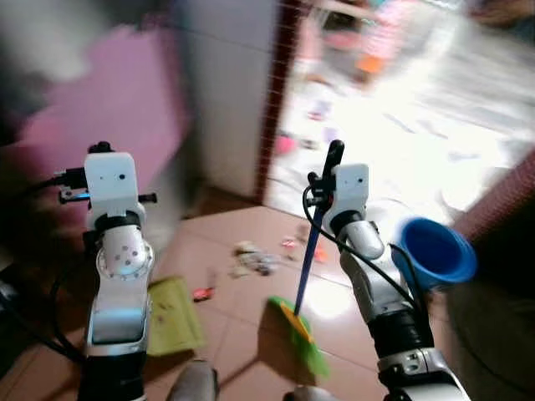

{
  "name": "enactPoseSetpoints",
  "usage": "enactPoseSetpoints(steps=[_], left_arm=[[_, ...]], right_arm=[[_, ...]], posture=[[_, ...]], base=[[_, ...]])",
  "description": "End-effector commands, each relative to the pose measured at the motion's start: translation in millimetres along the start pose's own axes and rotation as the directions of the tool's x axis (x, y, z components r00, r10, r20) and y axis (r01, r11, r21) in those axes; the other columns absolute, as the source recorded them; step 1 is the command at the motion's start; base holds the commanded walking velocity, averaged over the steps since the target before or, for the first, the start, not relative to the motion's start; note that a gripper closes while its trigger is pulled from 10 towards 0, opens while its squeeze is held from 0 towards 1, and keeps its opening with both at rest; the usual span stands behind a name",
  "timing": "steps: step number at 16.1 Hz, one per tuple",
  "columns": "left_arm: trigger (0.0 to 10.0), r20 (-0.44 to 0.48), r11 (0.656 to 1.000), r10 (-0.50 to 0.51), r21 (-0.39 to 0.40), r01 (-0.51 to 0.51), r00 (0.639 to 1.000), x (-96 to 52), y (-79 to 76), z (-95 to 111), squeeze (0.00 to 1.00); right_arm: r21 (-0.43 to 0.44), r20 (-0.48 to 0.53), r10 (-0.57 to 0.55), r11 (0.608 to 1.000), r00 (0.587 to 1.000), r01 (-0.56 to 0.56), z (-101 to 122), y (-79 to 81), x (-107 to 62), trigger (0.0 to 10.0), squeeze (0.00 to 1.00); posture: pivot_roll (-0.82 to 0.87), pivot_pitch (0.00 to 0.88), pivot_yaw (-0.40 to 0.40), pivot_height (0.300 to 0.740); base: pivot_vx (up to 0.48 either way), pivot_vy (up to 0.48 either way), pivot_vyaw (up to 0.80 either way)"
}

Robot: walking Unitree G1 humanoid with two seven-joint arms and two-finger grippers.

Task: Sweep floor

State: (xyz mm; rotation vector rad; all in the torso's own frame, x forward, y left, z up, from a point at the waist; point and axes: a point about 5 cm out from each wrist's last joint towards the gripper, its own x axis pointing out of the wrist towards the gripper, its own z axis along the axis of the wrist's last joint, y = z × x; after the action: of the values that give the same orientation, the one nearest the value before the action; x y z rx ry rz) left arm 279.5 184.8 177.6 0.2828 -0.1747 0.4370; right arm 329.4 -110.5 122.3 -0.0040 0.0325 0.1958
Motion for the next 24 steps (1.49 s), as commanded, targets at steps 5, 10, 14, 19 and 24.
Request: enactPoseSetpoints(steps=[5,10,14,19,24], left_arm=[[10.0,0.021,0.998,0.062,-0.024,-0.061,0.998,-2.0,-1.4,4,0.0],[10.0,0.007,0.998,0.047,-0.031,-0.047,0.999,-7.1,-8.4,-9,0.0],[10.0,0.012,0.994,0.084,-0.073,-0.083,0.996,-6.1,-11.3,-17,0.0],[10.0,0.04,0.993,0.106,-0.058,-0.103,0.994,-2.7,-16.4,-22,0.0],[10.0,0.072,0.986,0.157,-0.072,-0.152,0.985,-1.6,-16.2,-23,0.0]], right_arm=[[0.041,0.059,0.027,0.999,0.998,-0.03,12,2.0,4.0,10.0,0.0],[0.065,0.118,0.091,0.993,0.989,-0.099,23,9.0,6.0,10.0,0.0],[0.046,0.163,0.144,0.987,0.976,-0.153,32,17.1,6.4,10.0,0.0],[0.033,0.235,0.153,0.986,0.96,-0.165,53,17.5,12.2,10.0,0.0],[0.053,0.268,0.156,0.983,0.951,-0.176,65,19.5,16.8,10.0,0.0]], posture=[[0.06,0.057,-0.099,0.74],[0.06,0.063,-0.101,0.74],[0.05,0.064,-0.104,0.74],[0.05,0.068,-0.107,0.74],[0.05,0.071,-0.11,0.74]], base=[[0.0,0.0,0.43],[0.0,0.0,0.0],[0.0,0.0,0.0],[0.0,0.0,-0.09],[0.0,0.0,0.0]])
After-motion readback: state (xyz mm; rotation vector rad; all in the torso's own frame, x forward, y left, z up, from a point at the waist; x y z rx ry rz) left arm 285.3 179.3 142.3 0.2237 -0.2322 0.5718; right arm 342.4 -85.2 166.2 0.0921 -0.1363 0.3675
